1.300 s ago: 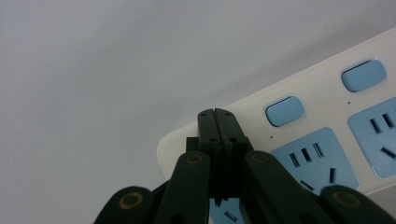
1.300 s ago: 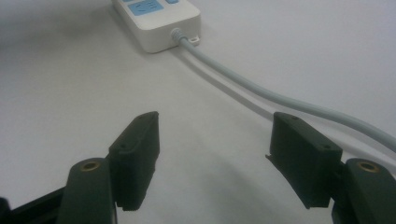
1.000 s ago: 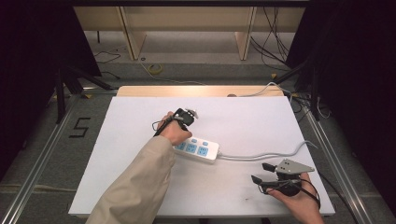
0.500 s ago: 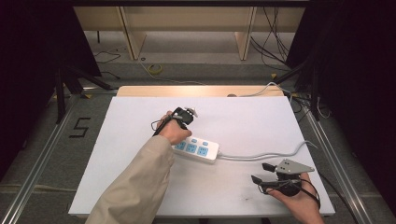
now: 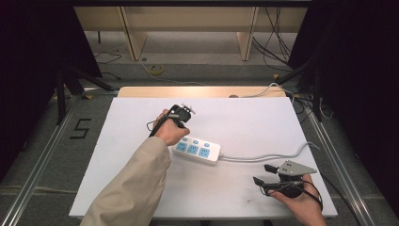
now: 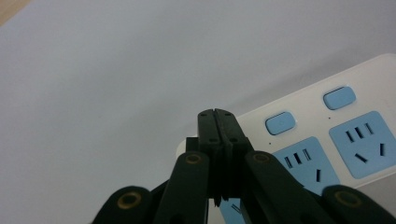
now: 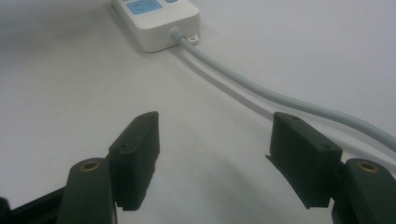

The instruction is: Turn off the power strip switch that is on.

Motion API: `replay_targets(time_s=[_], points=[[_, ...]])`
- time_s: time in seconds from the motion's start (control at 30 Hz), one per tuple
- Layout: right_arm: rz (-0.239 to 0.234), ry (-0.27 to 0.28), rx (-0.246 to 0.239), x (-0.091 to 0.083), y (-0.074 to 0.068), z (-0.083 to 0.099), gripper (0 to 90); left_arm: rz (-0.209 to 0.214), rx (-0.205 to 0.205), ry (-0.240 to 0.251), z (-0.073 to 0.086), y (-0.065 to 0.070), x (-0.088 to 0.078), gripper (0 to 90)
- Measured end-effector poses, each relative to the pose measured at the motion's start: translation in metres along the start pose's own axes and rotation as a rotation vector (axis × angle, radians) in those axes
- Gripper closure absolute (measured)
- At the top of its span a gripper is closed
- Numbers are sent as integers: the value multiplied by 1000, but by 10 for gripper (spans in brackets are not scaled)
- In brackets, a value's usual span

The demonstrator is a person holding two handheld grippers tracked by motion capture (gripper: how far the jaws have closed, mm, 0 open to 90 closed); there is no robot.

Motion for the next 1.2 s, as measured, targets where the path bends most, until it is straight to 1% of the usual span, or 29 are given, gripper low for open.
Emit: replay_targets(time_s=[0.03, 0.07, 0.1, 0.23, 0.27, 0.33, 0.4, 0.47, 0.57, 0.67, 0.7, 0.77, 0.8, 0.83, 0.9, 0.93, 1.03, 1.17, 1.2], points=[[1, 0, 0, 0, 0, 0, 341, 0, 3, -1, 0, 0, -1, 843], [1, 1, 0, 0, 0, 0, 341, -1, 4, 2, 1, -1, -3, 836], [1, 0, 0, 0, 0, 0, 341, -6, 13, 3, 1, -1, -4, 836], [2, -3, -1, 0, 0, 0, 341, -14, 11, 17, 2, -3, -10, 801], [2, 1, 0, 0, 0, 0, 342, -16, 8, 27, 2, -3, -12, 793], [3, 1, 0, 0, 0, 0, 341, -21, 11, 36, 3, -5, -15, 782], [3, 1, 1, 0, 0, 0, 341, -19, 14, 42, 6, -5, -18, 751], [3, 2, 2, 0, 0, 0, 341, -14, 7, 42, 8, -6, -20, 709], [2, 1, 1, 0, 0, 0, 342, -15, -1, 61, 12, -9, -26, 654], [2, -2, 2, 0, 0, 0, 341, -4, -14, 69, 16, -12, -31, 581], [2, -2, 1, 0, 0, 0, 341, -3, -20, 78, 18, -13, -33, 556], [3, 3, 3, 0, 0, 0, 341, -10, -20, 92, 22, -15, -37, 511], [3, 3, 3, 0, 0, 0, 341, -10, -27, 101, 24, -16, -39, 487], [3, 2, 3, 0, 0, 0, 341, -9, -28, 103, 27, -17, -41, 465], [2, -2, 2, 0, 0, 0, 341, -13, -36, 121, 31, -19, -44, 432], [2, -1, 3, 0, 0, 0, 342, -13, -47, 132, 32, -19, -46, 417], [3, 0, 2, 0, 0, 0, 341, -10, -47, 156, 37, -19, -49, 374], [3, -1, 2, 0, 0, 0, 341, -23, -25, 159, 45, -18, -51, 327], [3, -1, 2, 0, 0, 0, 341, -23, -27, 166, 46, -17, -51, 317]])
Point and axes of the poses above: each handheld gripper's, and its own axes: x roughly forward along the jaws, z roughly out of its underside, y roughly to its right, the point moved 7 cm from there along x, roughly forward along the jaws, and after that the axes turned 5 degrees about -z, right-handed, at the moved point
